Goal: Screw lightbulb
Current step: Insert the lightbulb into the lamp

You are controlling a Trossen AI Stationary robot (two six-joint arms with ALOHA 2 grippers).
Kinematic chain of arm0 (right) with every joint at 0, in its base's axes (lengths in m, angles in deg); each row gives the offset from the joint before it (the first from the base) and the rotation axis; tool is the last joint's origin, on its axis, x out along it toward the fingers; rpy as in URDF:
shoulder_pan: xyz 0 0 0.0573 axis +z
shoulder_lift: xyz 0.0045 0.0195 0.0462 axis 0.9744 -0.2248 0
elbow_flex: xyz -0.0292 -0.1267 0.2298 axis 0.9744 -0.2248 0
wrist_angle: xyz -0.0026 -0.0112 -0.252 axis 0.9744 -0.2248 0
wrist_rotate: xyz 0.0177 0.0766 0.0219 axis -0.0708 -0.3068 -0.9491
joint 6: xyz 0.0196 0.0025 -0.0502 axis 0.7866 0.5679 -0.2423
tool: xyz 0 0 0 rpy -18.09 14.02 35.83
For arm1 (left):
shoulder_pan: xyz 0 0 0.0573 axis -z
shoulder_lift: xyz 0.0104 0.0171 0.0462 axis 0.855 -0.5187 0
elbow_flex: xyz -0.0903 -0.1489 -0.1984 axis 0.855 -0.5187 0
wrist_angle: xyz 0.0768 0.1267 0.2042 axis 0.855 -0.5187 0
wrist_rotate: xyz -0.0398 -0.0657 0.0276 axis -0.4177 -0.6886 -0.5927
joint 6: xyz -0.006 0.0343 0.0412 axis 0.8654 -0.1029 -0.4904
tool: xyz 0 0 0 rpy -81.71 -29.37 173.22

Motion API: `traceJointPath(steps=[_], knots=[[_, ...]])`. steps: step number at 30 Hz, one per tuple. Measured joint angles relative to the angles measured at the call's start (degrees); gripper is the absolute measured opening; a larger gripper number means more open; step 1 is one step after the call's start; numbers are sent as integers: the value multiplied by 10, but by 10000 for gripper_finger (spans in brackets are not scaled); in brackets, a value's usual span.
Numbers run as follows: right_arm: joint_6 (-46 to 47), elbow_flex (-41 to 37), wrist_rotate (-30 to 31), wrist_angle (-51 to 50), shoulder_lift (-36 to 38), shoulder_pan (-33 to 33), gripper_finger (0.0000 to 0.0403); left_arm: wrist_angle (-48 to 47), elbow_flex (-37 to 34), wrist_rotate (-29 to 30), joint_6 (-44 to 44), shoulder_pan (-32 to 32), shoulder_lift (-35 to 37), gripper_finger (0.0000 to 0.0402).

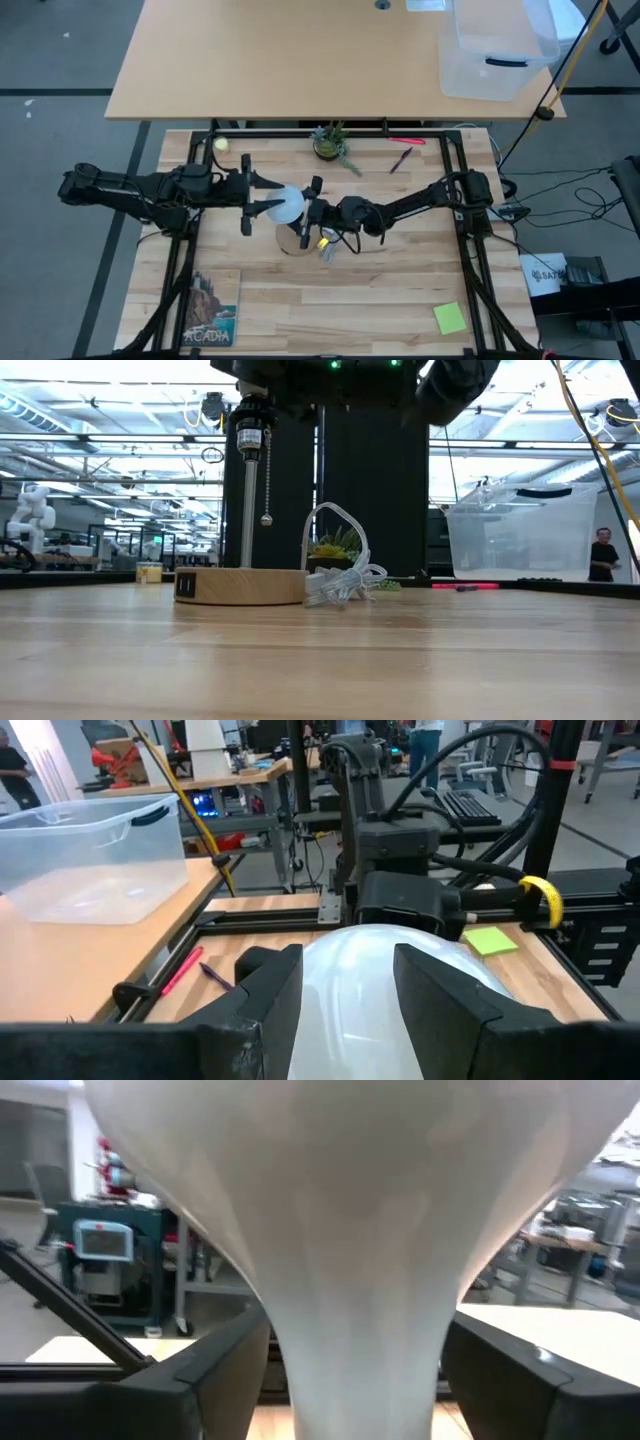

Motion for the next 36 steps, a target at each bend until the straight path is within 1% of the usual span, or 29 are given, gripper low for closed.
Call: traceJointPath(steps=[6, 9, 15, 17, 23, 26, 28, 30, 33, 34, 36], knots=[[0, 1, 53, -92, 47, 19, 302, 5, 0, 0, -2, -6, 0, 165], [0, 1, 79, -141, 67, 31, 306, 5, -1, 0, 0, -9, 0, 165], [24, 1, 130, -275, 111, 56, 306, 9, -1, 0, 0, -9, 0, 165], [24, 1, 144, -293, 123, 66, 306, 9, -1, 0, 1, -9, 0, 165], [30, 2, 152, -298, 137, 76, 306, 10, -1, 0, 2, -9, 0, 165], [45, 2, 172, -344, 137, 80, 306, 10, -1, 0, 5, -9, 0, 165], [45, 2, 206, -390, 143, 92, 306, 10, -1, 0, 5, -9, 0, 165], [29, 2, 242, -413, 156, 109, 304, 10, -1, 0, 4, -9, 0, 165], [-37, 2, 283, -395, 179, 137, 299, 10, -1, 0, 4, -9, 0, 165], [-62, 2, 293, -382, 185, 144, 298, 10, -1, 0, 4, -9, 0, 165], [-111, 2, 293, -356, 196, 155, 298, 10, -1, 0, 4, -9, 0, 165]])
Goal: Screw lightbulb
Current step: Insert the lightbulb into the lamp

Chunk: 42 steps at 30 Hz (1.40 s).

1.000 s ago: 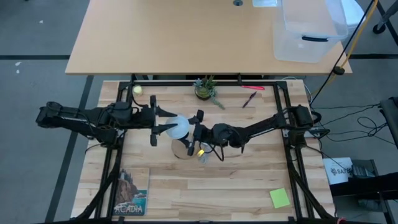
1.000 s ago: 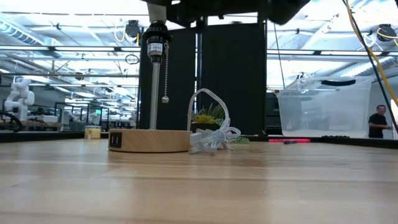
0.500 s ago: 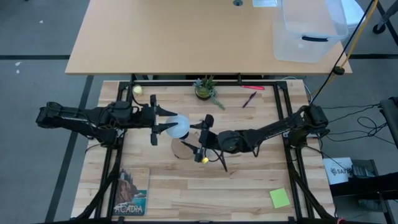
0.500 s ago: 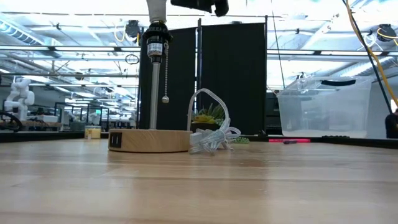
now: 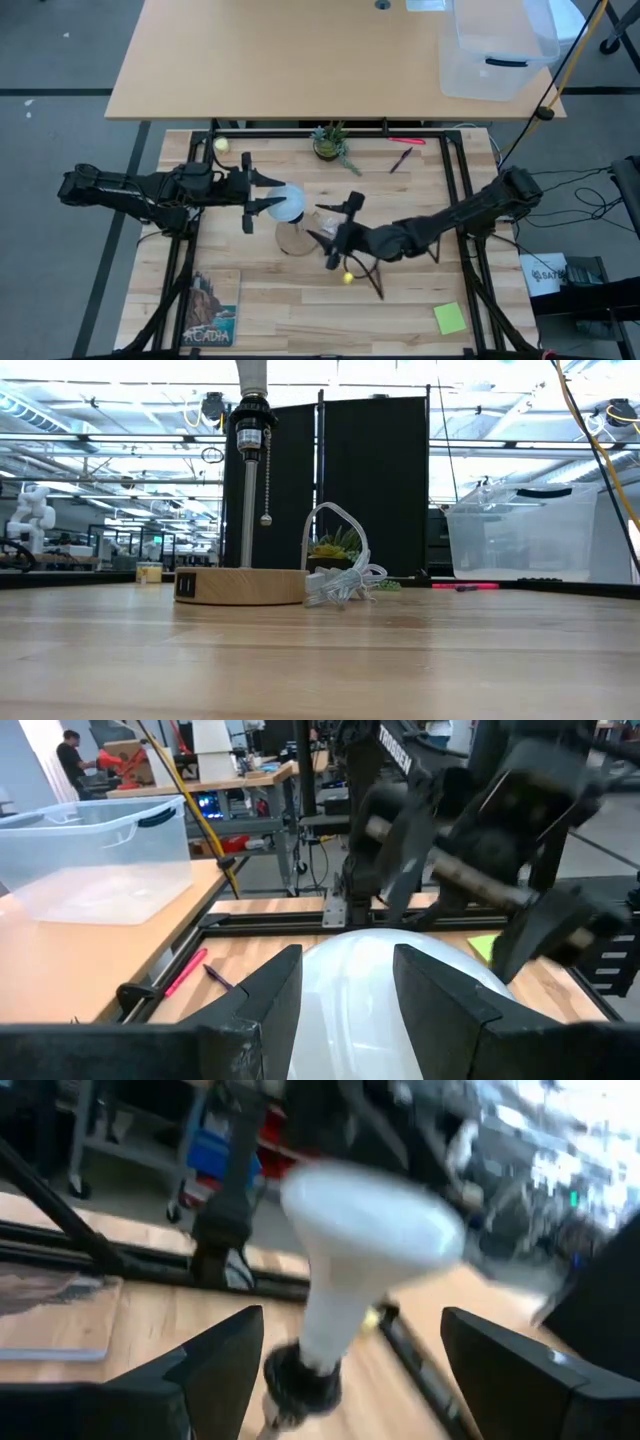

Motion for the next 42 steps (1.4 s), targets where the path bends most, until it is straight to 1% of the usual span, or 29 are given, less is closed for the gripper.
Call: traceJointPath(steps=[3, 5, 7, 9, 14, 16, 18, 20, 21, 23, 25, 27, 29, 33, 37, 39, 42], knots=[[-98, 1, -6, 33, 6, 8, 297, -1, 0, 0, 0, 0, 0, 165], [-178, 1, -8, 38, 4, 10, 297, -1, 0, 0, 0, 0, 0, 165], [-259, 1, -22, 43, 0, 10, 297, -1, 0, 0, 0, 0, 0, 165], [-325, 8, -15, 35, -7, 10, 297, 0, 0, 0, 0, 0, 0, 165], [-403, 64, -10, -22, -33, 0, 297, 0, 0, 0, 0, 0, 0, 165], [-417, 84, 7, -42, -43, -3, 297, 1, 0, 0, 0, 0, 0, 165], [-386, 95, 38, -57, -47, -7, 297, 2, 0, 0, 0, 0, 0, 165], [-310, 95, 86, -79, -46, -6, 295, 2, 0, 0, 5, 0, 0, 165], [-264, 95, 102, -108, -42, -6, 293, 2, 0, 0, 7, 0, 0, 165], [-150, 95, 100, -166, -34, -3, 285, 1, 0, 0, 7, 0, 0, 165], [-51, 88, 85, -193, -27, 0, 276, 0, 0, 0, 7, 0, 0, 165], [14, 69, 77, -196, -23, 3, 264, 0, 0, 0, 7, 0, 0, 165], [63, 42, 47, -161, -24, 2, 254, 0, 0, 0, 7, 0, 0, 165], [120, -24, 15, -37, -24, -9, 241, 2, 0, 0, 7, 0, 0, 165], [122, -79, 13, 80, -24, -11, 245, 8, 0, 9, 10, 0, 0, 165], [120, -89, 13, 104, -24, -11, 251, 9, 0, 13, 10, 0, 0, 165], [116, -91, 8, 105, -24, -14, 257, 11, 0, 14, 14, -8, 0, 165]])
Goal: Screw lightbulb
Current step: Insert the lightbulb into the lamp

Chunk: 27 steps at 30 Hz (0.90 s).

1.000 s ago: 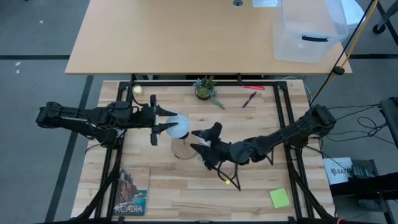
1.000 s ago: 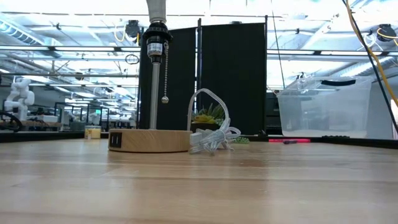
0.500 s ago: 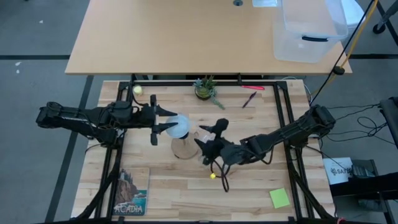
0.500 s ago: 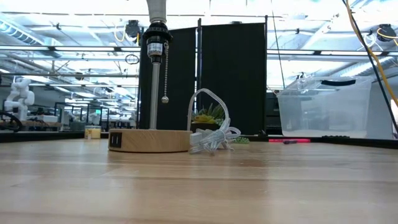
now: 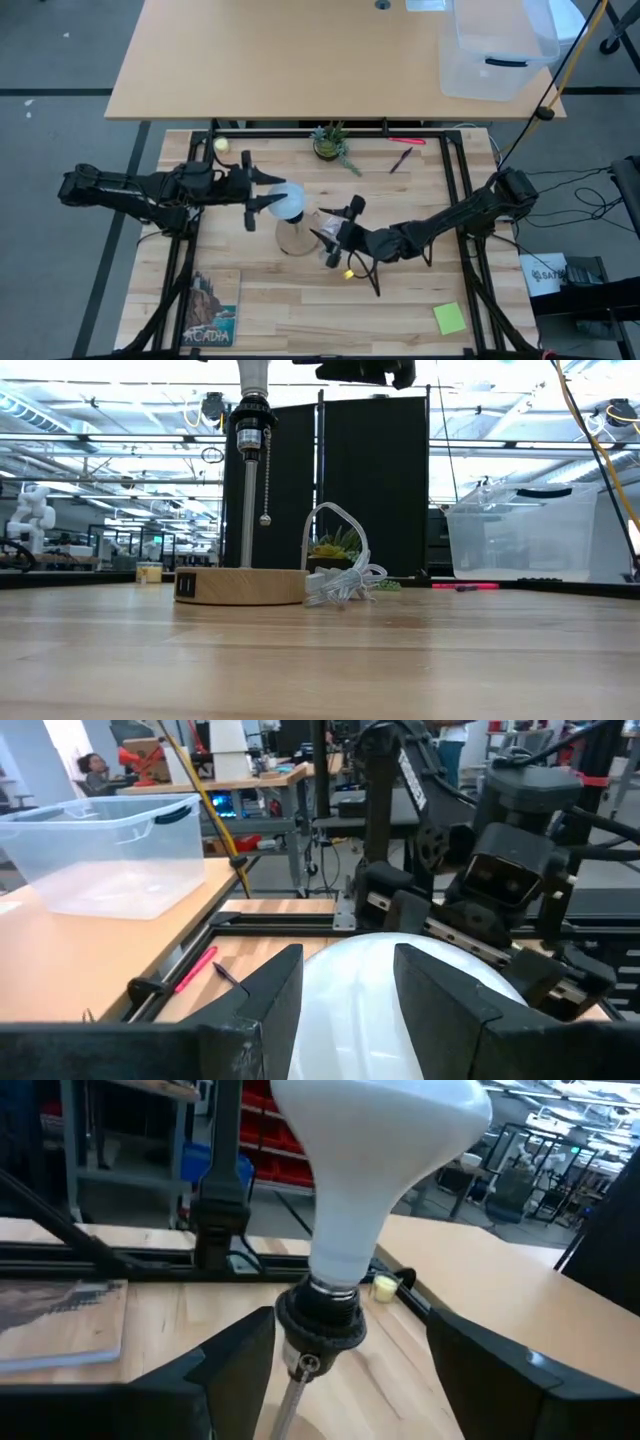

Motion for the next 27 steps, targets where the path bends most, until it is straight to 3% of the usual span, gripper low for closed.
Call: traceJointPath(steps=[6, 17, 27], knots=[[19, 0, -72, 55, 0, -23, 258, 10, 0, 1, 8, -19, -6, 165], [89, 0, -134, 63, -17, -69, 258, 29, 0, -21, 10, -21, -26, 165], [66, 0, -175, 110, -35, -80, 258, 31, 0, -21, 8, -21, -26, 165]])
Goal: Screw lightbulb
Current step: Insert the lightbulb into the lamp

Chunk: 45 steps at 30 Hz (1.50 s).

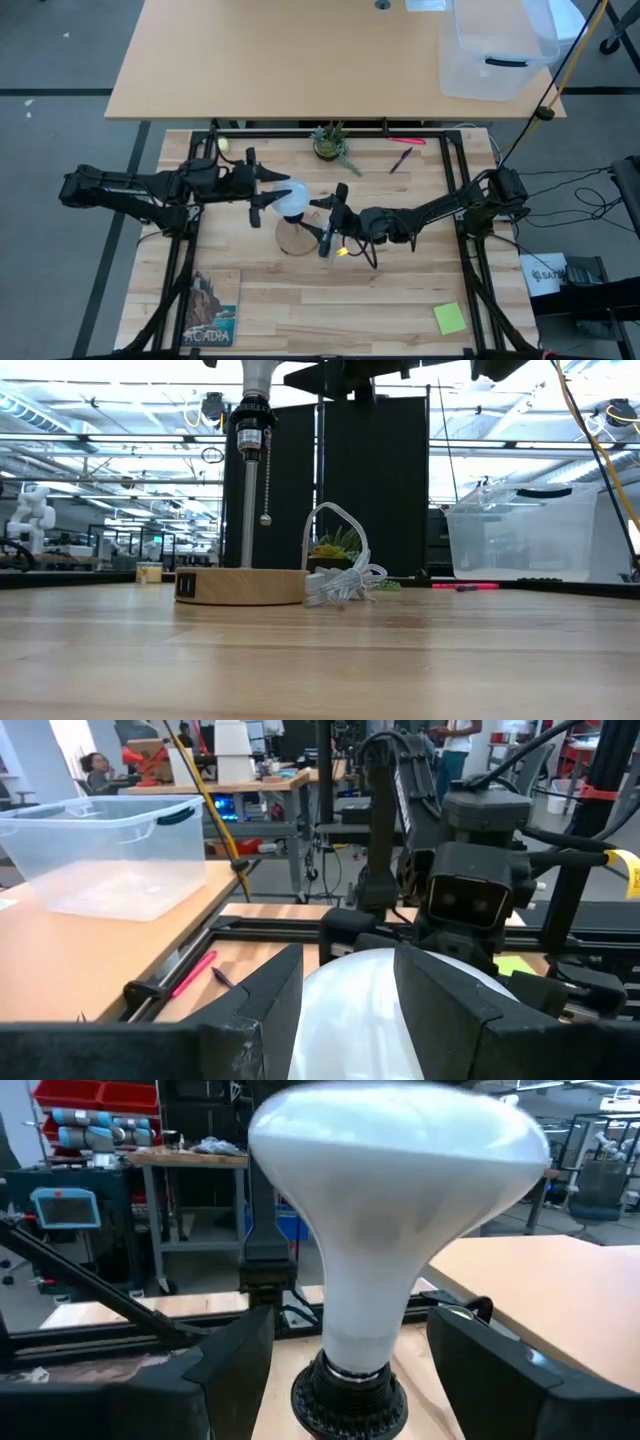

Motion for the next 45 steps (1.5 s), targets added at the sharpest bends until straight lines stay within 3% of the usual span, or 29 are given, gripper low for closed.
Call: traceJointPath(steps=[30, 45], knots=[[-2, 0, -5, 17, 0, -10, 258, 11, 0, 4, -25, 14, 1, 165], [22, 2, -92, 19, 1, -28, 258, 11, 0, 6, -24, 11, 1, 165]])
